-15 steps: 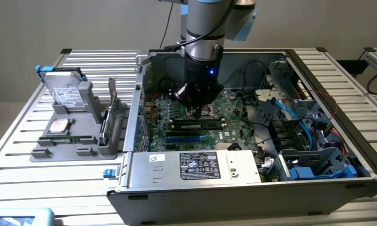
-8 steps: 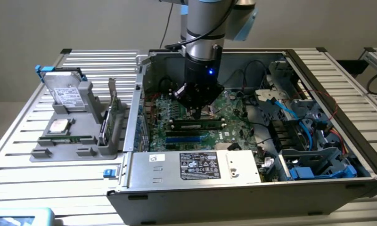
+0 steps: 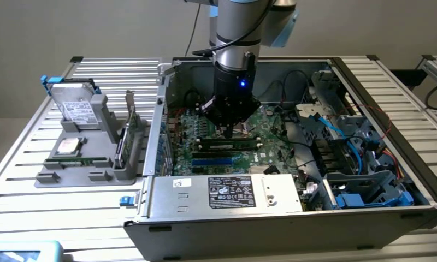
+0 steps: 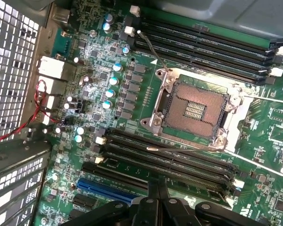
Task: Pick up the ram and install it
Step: 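Press down the ram until it locks into place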
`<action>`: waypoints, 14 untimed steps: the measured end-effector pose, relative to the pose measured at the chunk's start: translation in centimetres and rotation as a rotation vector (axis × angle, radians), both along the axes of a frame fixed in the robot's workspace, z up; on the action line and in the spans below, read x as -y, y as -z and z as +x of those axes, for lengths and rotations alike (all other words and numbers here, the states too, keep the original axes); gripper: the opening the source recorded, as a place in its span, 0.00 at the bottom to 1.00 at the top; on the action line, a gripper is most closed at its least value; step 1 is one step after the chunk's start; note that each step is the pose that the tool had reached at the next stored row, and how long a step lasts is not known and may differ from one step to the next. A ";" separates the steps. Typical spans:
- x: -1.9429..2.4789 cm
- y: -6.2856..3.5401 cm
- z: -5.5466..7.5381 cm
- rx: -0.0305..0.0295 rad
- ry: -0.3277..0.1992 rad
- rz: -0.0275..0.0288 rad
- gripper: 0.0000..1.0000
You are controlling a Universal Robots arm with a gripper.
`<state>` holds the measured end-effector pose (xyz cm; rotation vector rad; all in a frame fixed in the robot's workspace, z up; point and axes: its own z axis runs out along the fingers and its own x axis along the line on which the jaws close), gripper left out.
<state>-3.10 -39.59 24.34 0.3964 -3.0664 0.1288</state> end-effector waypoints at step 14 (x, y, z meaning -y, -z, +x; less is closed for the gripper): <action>0.01 -0.02 0.0 0.0274 0.114 -0.0026 0.11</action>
